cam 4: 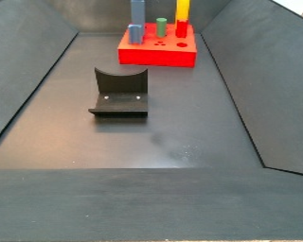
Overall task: Pick up the rectangle object. Move up. Place the rectangle object on the fixture. Regrasp the rectangle object. Move to above the board. Insert the rectangle object.
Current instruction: Insert the rectangle object.
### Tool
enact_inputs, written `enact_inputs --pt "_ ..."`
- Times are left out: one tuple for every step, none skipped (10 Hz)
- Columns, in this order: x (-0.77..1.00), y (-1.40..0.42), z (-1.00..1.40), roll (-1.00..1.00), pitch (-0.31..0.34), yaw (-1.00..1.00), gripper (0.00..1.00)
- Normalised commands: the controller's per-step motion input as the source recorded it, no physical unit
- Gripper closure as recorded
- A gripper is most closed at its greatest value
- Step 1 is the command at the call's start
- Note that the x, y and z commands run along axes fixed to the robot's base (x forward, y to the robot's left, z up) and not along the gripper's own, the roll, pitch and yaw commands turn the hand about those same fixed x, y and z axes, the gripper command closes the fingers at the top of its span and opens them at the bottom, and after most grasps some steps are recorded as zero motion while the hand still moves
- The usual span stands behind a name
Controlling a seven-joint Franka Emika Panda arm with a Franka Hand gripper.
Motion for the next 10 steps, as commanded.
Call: enact_inputs --pt "-0.18 0.00 -0.17 0.01 -0.070 0.17 1.00" --pt "-0.16 0.00 -0.20 0.02 -0.086 0.26 1.00" --pt "-0.13 0.00 -0.22 0.00 -0.089 0.25 1.00" --pt "-0.12 0.00 -0.22 0.00 -0.093 0.25 1.00" --pt "-0.08 0.00 -0.22 0.00 -0.080 0.25 1.00" --pt "-0.05 0.00 -0.25 0.00 -0.074 0.23 1.00" --pt "0.00 -0.05 -0.32 0.00 -0.067 0.14 1.00" --pt "0.00 -0.11 -0.35 0.01 -0.070 0.08 1.00" --pt "0.11 -0.15 -0.33 0.04 -0.027 0.00 1.00" --pt "0.18 -0.16 -0.33 0.05 -0.007 -0.06 1.00"
